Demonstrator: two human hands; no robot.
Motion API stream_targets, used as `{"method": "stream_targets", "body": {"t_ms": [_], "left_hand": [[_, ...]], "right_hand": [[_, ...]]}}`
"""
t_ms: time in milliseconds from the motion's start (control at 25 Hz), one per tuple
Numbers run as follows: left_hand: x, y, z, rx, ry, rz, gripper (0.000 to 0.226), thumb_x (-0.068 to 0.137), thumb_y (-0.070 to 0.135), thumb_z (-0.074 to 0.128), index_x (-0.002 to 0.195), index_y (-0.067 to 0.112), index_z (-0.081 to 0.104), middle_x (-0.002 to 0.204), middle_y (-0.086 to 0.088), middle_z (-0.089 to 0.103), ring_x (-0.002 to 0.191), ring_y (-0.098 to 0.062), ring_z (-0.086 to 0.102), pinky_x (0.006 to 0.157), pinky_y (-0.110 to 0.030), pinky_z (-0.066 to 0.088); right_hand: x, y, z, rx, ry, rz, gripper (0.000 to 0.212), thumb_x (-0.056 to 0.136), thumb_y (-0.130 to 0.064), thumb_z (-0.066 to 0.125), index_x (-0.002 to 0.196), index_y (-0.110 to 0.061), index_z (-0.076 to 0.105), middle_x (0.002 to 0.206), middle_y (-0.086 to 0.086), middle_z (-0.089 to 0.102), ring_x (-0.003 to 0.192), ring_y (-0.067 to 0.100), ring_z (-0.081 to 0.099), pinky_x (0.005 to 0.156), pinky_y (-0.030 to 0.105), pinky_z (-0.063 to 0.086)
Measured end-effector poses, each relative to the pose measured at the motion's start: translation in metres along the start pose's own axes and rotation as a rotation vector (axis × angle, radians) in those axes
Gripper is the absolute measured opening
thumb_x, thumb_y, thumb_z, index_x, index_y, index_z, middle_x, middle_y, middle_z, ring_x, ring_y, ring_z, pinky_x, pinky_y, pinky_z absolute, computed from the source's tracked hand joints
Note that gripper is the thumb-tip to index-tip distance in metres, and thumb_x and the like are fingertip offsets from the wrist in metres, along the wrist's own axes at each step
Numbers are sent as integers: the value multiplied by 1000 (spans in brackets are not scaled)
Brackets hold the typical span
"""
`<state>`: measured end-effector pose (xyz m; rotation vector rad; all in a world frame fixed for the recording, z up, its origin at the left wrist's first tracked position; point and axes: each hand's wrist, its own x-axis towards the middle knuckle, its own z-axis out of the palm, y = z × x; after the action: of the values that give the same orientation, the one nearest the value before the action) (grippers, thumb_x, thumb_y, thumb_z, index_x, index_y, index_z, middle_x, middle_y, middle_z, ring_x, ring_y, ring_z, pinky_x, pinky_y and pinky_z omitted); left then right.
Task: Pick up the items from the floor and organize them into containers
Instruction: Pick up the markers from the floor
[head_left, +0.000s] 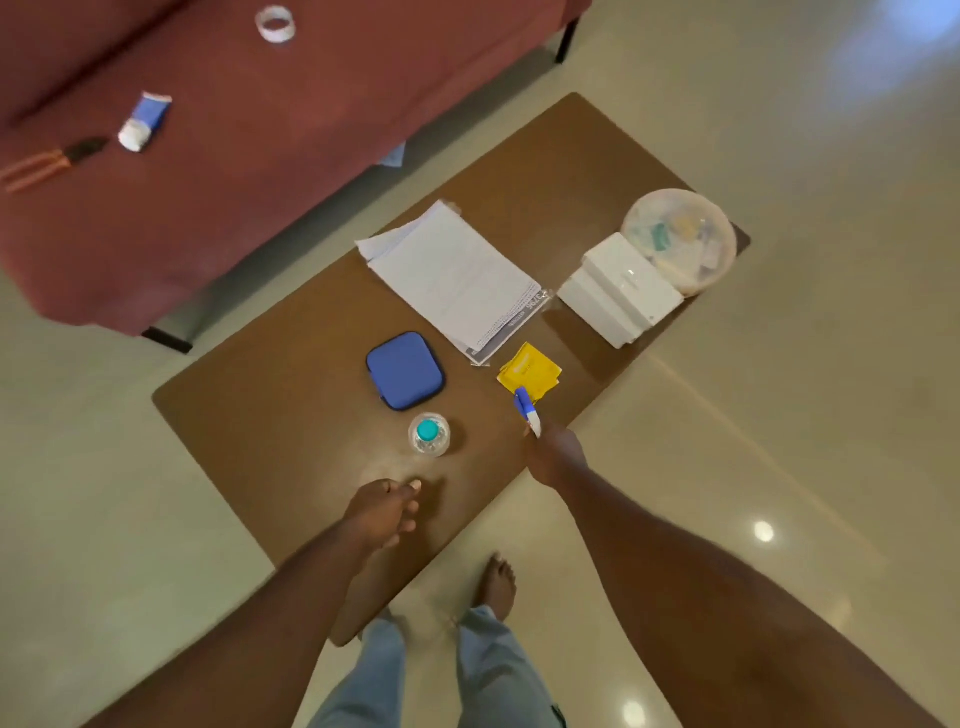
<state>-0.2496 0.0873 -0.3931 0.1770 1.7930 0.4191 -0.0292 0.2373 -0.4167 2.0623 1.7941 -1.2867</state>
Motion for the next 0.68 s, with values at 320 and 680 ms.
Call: {"method": "stream_targets", "body": {"t_ms": [320, 680], "left_hand": [[71, -52, -11, -175, 103, -145, 22, 98, 36, 61, 109, 17, 65, 98, -2, 72, 76, -19, 67, 65, -27, 45], [80, -65, -23, -231, 118, -158, 24, 99, 31, 61, 117, 16, 64, 98, -4, 69, 74, -19, 65, 57, -25, 40]], "right_hand": [[78, -34, 90, -283, 20, -130, 49, 99, -20, 59, 144, -17, 40, 132, 10, 57, 120, 32, 59, 94, 44, 51], [92, -44, 99, -469, 130, -202, 75, 90, -21, 74, 150, -15, 31, 150, 12, 44, 137, 28, 43, 103, 38, 47]]}}
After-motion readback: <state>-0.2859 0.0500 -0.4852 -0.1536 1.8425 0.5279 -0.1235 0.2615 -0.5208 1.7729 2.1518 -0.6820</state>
